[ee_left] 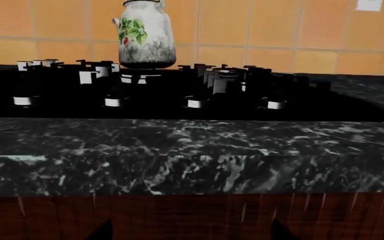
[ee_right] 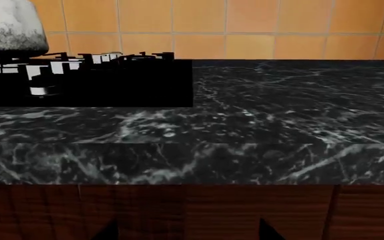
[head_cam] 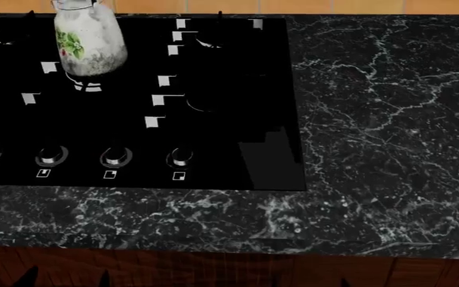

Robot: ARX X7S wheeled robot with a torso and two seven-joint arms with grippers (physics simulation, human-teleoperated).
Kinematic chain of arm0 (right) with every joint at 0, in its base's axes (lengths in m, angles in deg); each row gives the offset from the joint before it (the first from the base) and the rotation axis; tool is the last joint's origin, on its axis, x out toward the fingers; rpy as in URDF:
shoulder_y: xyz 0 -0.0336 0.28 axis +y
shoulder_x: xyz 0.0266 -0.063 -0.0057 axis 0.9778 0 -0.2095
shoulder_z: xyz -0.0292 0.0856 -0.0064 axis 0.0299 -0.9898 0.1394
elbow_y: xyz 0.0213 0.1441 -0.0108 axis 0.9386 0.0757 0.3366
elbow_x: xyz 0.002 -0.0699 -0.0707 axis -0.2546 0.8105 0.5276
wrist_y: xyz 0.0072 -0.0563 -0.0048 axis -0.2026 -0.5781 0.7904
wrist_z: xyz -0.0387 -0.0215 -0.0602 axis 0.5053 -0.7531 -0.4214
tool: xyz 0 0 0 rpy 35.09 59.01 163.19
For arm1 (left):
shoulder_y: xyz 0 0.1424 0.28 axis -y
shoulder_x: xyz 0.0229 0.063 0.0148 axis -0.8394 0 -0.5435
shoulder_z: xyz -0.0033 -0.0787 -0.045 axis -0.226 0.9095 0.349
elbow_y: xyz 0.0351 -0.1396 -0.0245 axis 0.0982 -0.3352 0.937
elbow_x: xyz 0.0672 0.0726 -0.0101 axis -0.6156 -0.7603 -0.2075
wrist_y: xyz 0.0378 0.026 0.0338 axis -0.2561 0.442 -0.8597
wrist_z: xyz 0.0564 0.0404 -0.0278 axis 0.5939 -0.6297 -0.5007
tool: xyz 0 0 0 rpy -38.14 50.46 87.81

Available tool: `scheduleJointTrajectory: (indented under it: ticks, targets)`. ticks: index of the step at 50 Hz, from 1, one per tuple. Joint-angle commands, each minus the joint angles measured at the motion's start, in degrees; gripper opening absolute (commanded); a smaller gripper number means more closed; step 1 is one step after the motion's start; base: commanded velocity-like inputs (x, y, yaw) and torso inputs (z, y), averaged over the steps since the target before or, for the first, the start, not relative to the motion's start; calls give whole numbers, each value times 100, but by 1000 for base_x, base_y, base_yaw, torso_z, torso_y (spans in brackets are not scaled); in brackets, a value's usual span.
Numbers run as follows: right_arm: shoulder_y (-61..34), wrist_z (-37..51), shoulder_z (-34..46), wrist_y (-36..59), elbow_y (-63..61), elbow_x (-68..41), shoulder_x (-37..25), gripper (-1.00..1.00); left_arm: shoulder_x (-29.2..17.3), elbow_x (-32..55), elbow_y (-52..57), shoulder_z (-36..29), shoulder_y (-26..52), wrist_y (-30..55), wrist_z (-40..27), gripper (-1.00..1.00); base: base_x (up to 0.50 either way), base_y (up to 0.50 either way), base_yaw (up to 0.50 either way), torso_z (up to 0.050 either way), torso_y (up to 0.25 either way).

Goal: Turn on the center burner of the stove.

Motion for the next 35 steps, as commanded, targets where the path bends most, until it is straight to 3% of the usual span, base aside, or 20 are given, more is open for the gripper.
scheduleJointTrajectory:
  ticks: [1, 29, 35]
  targets:
    - [13, 128, 117, -44, -4, -93, -106, 100, -124, 216, 74, -151, -55, -135, 64, 100, 0, 0, 0, 50, 0]
    - [39, 367, 285, -163, -62, -272, -287, 100, -272, 275, 96, -301, -41, -49, -295, 100, 0, 0, 0, 50, 0]
    - [135, 519, 361, 225, -613, -210, -350, 100, -333, 251, 252, -322, -120, -158, -355, 100, 0, 0, 0, 2, 0]
